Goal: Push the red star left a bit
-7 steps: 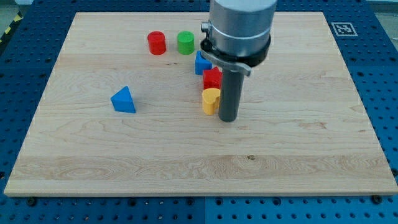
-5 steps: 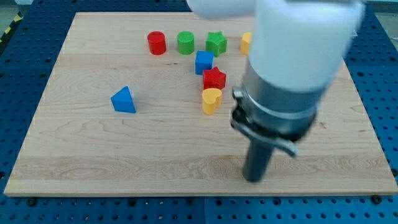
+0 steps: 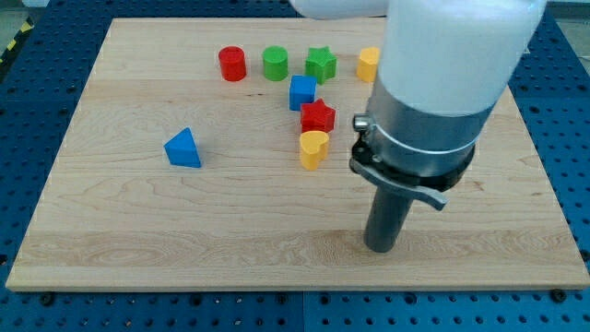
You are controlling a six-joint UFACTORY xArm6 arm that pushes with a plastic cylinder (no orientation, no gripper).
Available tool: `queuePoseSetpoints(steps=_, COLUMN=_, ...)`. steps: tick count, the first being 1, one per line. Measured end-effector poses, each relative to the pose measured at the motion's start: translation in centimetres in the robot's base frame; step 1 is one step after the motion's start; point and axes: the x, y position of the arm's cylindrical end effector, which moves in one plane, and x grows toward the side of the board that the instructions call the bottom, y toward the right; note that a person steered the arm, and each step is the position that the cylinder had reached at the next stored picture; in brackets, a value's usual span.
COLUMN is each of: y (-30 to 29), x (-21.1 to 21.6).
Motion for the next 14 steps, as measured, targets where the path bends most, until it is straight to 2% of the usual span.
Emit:
queuePoseSetpoints(steps=1, y=5.5, x=-2.4)
queuePoseSetpoints(steps=2, y=8.3, x=-9.3)
queuePoseSetpoints(steps=3, y=7.2, x=-16.3)
queuePoseSetpoints(steps=5, y=5.1, x=-16.4)
queuePoseSetpoints(steps=6, y=1.2, x=-15.6)
queuePoseSetpoints(steps=8, y=-2.9, x=-16.0)
queuePoseSetpoints(steps=12, y=-4.1, x=-15.9)
queuePoseSetpoints(steps=14, y=-5.2, x=-14.4)
